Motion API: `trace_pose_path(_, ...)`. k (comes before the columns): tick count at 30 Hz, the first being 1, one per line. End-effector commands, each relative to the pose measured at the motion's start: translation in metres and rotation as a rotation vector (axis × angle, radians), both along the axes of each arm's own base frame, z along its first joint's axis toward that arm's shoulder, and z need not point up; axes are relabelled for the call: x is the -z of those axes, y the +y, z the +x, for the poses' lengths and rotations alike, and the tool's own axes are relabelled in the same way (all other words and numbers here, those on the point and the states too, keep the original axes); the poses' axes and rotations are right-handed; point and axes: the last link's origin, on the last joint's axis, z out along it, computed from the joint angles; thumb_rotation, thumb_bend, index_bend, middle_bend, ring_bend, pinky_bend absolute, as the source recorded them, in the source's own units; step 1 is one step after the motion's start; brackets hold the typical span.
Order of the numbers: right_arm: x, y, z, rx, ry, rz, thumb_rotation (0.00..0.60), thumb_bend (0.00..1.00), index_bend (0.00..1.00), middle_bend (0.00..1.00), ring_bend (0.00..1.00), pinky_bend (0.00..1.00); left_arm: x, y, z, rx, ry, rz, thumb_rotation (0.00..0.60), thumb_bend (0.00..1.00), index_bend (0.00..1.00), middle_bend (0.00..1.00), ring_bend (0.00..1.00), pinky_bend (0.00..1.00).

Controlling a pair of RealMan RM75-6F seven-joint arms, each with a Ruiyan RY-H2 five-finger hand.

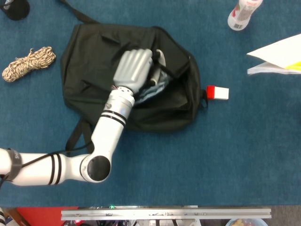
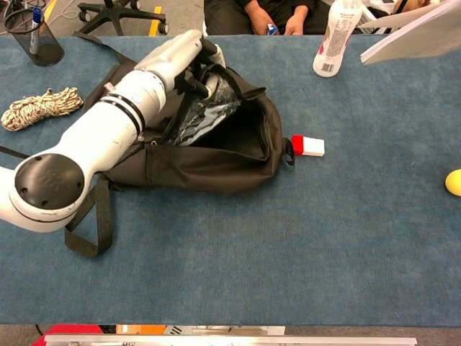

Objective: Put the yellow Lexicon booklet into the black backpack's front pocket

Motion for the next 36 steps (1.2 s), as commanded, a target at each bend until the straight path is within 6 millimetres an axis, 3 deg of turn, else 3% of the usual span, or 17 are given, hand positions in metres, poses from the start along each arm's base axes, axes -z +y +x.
trace_pose_path(1,0.005,-0.002,0.004,-0.011,0.001,0.012,0.600,0.39,0.80,0.72,0.55,0.54,-0.016,0.006,-0.002,-0.026,-0.068,0.034,0.600,0.54,0.58,0.66,0.65,0.79)
trace_pose_path(13,0.040,-0.022,0.036,-0.088,0.040,0.093,0.600,0.39,0.81,0.73,0.56,0.55,-0.041,0.000,-0.007,-0.058,-0.159,0.062,0.600,0.54,0.57,0.66,0.65,0.79)
trace_pose_path(25,0.088,-0.049,0.080,-0.172,0.117,0.164,0.600,0.39,0.81,0.73,0.57,0.56,-0.046,-0.004,-0.010,-0.078,-0.165,0.037,0.600,0.54,0.56,0.66,0.65,0.79)
trace_pose_path(36,0.126,-0.067,0.109,-0.214,0.216,0.197,0.600,0.39,0.82,0.74,0.57,0.56,-0.051,-0.005,-0.010,-0.092,-0.191,0.026,0.600,0.54,0.55,0.66,0.65,0.79)
